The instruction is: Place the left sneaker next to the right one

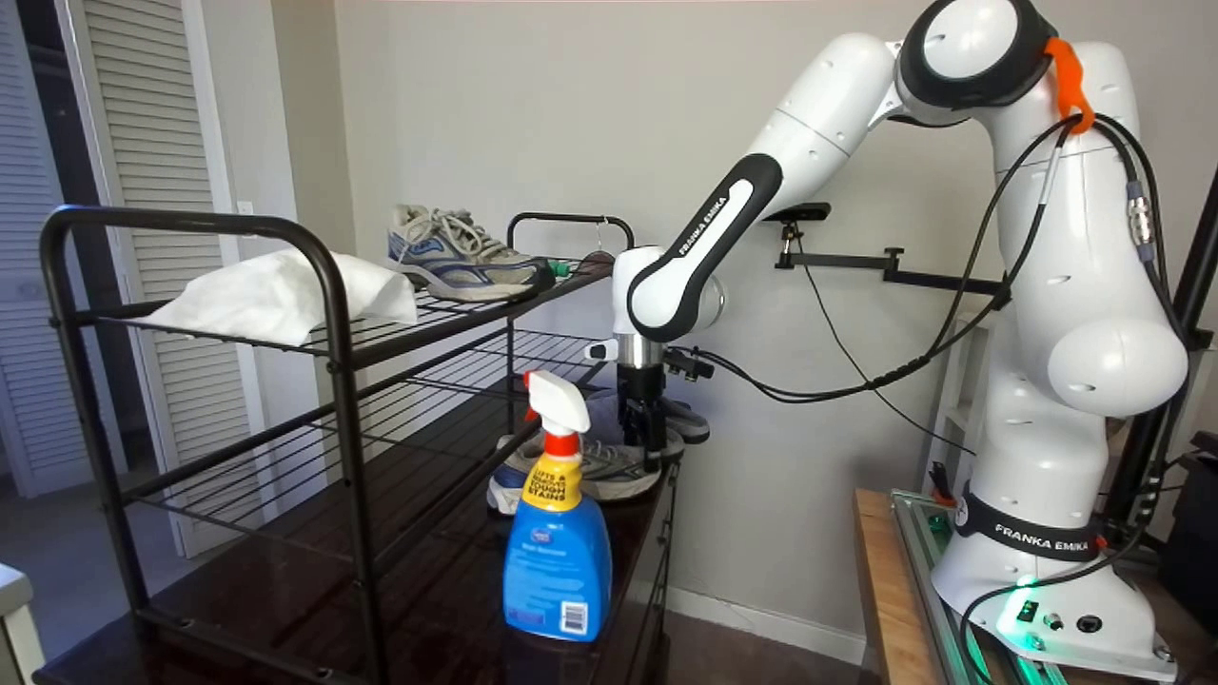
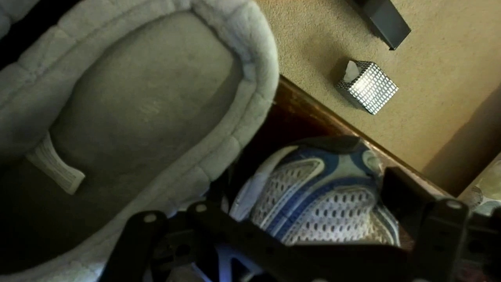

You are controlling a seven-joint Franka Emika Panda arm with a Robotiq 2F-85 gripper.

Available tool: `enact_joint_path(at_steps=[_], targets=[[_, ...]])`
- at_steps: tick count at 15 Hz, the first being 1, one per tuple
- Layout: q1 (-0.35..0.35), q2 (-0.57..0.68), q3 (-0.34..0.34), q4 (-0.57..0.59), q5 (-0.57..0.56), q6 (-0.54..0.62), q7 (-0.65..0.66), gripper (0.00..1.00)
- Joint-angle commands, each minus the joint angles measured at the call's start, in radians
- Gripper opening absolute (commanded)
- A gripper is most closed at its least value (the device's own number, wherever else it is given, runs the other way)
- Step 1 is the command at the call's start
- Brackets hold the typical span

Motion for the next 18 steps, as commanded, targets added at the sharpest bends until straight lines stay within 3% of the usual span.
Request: enact_joint_path(at_steps=[1, 6, 10, 16, 18], targets=[[-0.001, 0.018, 0.019, 0.015, -0.022, 0.023, 0.074, 1.0], [0.018, 0.018, 0.007, 0.006, -0.047, 0.117, 0.286, 1.0], [0.03, 0.019, -0.003, 0.01, -0.165, 0.102, 0.425, 1.0], [-0.014, 0.003, 0.06, 0.0, -0.172, 0.053, 0.209, 1.0], [-0.007, 0.001, 0.056, -0.005, -0.181, 0.075, 0.191, 1.0]])
